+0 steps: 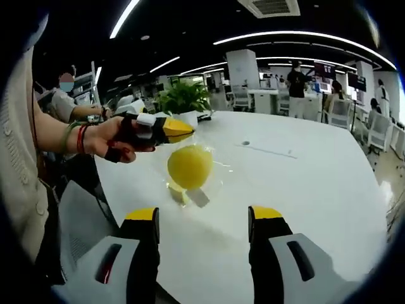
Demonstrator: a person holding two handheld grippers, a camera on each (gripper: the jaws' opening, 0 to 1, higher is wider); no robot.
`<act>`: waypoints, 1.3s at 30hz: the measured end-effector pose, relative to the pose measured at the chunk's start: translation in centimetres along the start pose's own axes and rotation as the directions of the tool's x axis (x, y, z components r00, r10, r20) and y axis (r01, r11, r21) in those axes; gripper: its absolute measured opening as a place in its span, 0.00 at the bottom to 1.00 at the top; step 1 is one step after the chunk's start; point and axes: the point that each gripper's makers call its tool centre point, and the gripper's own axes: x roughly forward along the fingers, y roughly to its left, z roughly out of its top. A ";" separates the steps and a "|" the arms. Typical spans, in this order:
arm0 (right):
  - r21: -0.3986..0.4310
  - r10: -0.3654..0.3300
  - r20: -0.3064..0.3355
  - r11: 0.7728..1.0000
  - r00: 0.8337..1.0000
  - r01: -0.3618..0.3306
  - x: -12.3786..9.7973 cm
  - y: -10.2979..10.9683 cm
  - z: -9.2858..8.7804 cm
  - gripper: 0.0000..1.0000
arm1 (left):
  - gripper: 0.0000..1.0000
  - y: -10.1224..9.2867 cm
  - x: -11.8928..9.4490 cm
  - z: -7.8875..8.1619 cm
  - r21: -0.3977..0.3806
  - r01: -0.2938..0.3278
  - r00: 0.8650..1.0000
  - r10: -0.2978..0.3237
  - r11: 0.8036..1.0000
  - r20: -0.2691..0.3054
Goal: Compare the silicone blocks by pressing each to a similar depth, holding the contact briefly, and releasing to observe deformation and rebound differences across the visible hardness samples.
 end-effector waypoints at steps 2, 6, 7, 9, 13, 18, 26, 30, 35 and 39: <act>-0.027 0.011 0.011 1.000 1.000 -0.010 0.2 0.2 1.1 0.52 | 0.00 -0.7 -0.3 0.2 0.035 0.010 1.000 -0.010 0.999 -0.009; -0.091 0.051 0.024 0.995 0.998 -0.049 0.7 1.0 3.2 0.55 | 0.00 -2.3 -1.1 0.7 0.094 0.032 0.999 -0.029 0.995 -0.024; -0.107 0.066 0.024 0.992 0.998 -0.063 0.8 1.3 3.6 0.56 | 0.00 -2.4 -1.2 0.8 0.096 0.031 0.999 -0.029 0.995 -0.022; -0.159 0.098 0.021 0.983 0.995 -0.093 1.2 1.4 4.8 0.57 | 0.00 -3.1 -1.6 1.1 0.125 0.041 0.999 -0.039 0.991 -0.022; -0.214 0.142 -0.004 0.967 0.990 -0.140 2.0 1.6 6.5 0.59 | 0.00 -4.1 -1.9 1.2 0.124 0.072 0.997 -0.068 0.990 -0.036; -0.288 0.179 -0.050 0.939 0.983 -0.186 3.3 1.4 8.0 0.59 | 0.00 -4.4 -2.1 1.5 0.144 0.069 0.997 -0.064 0.987 -0.037; -0.352 0.232 -0.129 0.898 0.964 -0.263 5.2 1.8 8.5 0.60 | 0.00 -4.4 -2.2 2.3 0.149 0.067 0.997 -0.063 0.987 -0.032; -0.368 0.259 -0.159 0.880 0.953 -0.300 6.0 2.1 8.7 0.61 | 0.00 -4.8 -2.2 2.7 0.153 0.082 0.996 -0.076 0.985 -0.048; -0.404 0.295 -0.215 0.841 0.931 -0.360 7.5 2.6 9.0 0.60 | 0.00 -5.0 -2.1 2.9 0.162 0.087 0.995 -0.078 0.983 -0.060; -0.427 0.324 -0.261 0.806 0.909 -0.410 9.0 3.1 9.2 0.60 | 0.00 -5.1 -2.0 3.0 0.177 0.088 0.994 -0.077 0.980 -0.071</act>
